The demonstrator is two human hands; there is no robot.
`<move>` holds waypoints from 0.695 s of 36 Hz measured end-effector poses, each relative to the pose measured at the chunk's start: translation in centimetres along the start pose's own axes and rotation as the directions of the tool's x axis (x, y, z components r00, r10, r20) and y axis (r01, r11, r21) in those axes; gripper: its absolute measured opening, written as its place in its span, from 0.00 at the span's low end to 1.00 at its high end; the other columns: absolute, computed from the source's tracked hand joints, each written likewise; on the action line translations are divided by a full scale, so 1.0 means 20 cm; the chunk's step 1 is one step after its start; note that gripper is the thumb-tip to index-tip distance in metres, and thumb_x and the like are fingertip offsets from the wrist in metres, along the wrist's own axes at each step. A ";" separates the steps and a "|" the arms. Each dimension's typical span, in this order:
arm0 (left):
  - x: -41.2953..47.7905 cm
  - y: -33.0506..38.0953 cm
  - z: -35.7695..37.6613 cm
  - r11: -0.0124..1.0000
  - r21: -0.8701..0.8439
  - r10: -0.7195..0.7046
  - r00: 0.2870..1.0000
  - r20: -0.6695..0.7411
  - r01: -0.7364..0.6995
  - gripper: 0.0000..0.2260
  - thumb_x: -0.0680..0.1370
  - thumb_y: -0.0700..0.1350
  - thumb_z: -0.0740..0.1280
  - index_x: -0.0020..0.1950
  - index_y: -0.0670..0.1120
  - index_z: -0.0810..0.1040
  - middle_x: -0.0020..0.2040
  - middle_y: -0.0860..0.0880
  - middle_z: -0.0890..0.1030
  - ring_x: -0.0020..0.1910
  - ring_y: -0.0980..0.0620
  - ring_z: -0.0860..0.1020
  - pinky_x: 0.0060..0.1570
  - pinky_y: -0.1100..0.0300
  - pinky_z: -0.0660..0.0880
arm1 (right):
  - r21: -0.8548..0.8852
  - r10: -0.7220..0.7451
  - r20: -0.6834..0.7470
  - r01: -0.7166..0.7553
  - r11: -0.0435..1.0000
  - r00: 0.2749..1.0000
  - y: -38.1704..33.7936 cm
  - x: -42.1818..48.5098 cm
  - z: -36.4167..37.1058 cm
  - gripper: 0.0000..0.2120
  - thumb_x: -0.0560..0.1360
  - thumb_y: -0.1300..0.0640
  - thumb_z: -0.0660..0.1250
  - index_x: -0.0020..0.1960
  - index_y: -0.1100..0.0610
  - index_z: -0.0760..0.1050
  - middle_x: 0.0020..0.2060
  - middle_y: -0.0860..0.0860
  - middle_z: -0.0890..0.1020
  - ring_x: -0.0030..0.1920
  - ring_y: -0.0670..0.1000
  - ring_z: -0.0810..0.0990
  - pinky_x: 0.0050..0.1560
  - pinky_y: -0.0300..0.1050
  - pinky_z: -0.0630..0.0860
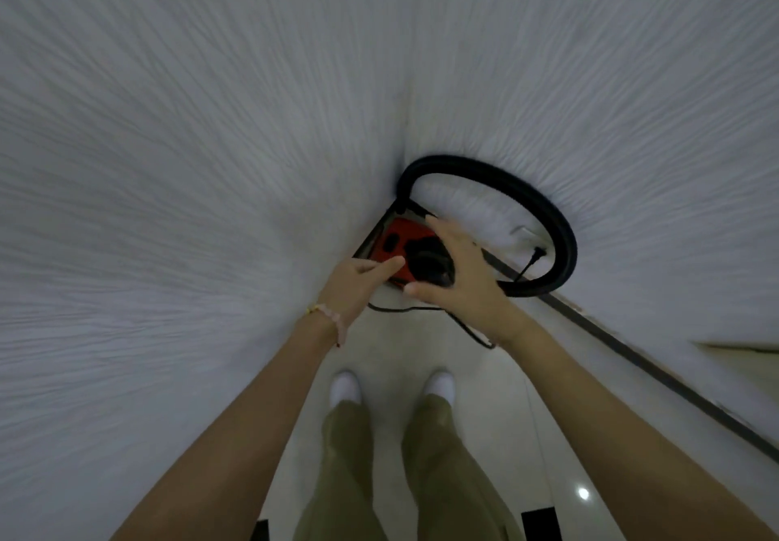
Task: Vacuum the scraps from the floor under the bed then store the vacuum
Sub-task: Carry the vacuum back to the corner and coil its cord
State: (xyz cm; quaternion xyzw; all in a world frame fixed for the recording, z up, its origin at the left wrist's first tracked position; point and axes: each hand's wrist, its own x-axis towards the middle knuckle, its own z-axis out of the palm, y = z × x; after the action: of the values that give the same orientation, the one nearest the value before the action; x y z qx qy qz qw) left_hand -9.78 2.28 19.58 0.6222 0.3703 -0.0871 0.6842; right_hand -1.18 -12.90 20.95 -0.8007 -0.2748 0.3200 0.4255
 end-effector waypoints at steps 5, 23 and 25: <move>0.07 -0.06 -0.03 1.000 0.021 0.010 0.996 0.093 -0.012 0.18 0.76 0.48 0.68 0.26 0.45 0.77 0.24 0.52 0.72 0.26 0.58 0.70 0.30 0.65 0.66 | 0.158 0.084 0.153 -0.108 0.982 0.985 0.09 0.08 0.20 0.33 0.67 0.50 0.76 0.69 0.46 0.68 0.66 0.38 0.68 0.73 0.43 0.60 0.76 0.58 0.54; 0.22 0.04 -0.15 0.847 -0.527 0.043 0.982 0.186 0.063 0.27 0.81 0.43 0.58 0.19 0.50 0.67 0.19 0.55 0.64 0.21 0.59 0.60 0.28 0.66 0.63 | 0.474 0.213 0.025 -0.199 0.857 0.977 0.24 0.29 0.47 0.22 0.66 0.60 0.76 0.58 0.56 0.75 0.54 0.56 0.82 0.56 0.52 0.80 0.61 0.48 0.76; 0.25 0.06 -0.16 0.829 -0.554 0.047 0.979 0.200 0.073 0.24 0.80 0.42 0.58 0.22 0.49 0.66 0.19 0.54 0.64 0.22 0.58 0.59 0.33 0.62 0.59 | 0.461 0.249 0.046 -0.242 0.854 0.967 0.27 0.29 0.49 0.17 0.68 0.66 0.74 0.52 0.52 0.75 0.47 0.52 0.82 0.49 0.49 0.80 0.57 0.45 0.77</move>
State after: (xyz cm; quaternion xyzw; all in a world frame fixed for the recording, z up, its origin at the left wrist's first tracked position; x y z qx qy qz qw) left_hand -6.81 7.22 17.67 0.3801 0.3113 -0.0435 0.8699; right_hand -3.83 -6.49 10.55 -0.7067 -0.0831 0.4218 0.5619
